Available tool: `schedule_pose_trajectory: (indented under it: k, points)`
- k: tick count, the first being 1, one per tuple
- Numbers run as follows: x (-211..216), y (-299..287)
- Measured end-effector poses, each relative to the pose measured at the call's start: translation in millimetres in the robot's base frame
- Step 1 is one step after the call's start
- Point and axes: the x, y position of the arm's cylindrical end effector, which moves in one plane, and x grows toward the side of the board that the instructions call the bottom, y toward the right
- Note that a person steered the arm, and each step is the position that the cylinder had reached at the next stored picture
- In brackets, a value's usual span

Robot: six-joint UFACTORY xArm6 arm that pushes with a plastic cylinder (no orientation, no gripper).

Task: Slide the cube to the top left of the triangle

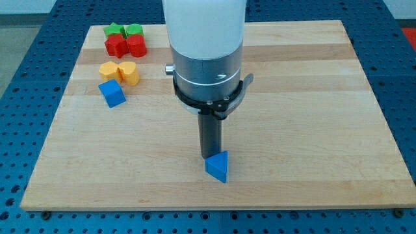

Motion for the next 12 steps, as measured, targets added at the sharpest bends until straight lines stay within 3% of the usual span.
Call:
schedule_pose_trajectory:
  k: [3,8,10,12]
  points:
    - [-7.3,8.9]
    - [-69.6,-228.5]
    - [-127.8,-269.3]
    - [-141.7,-261.3]
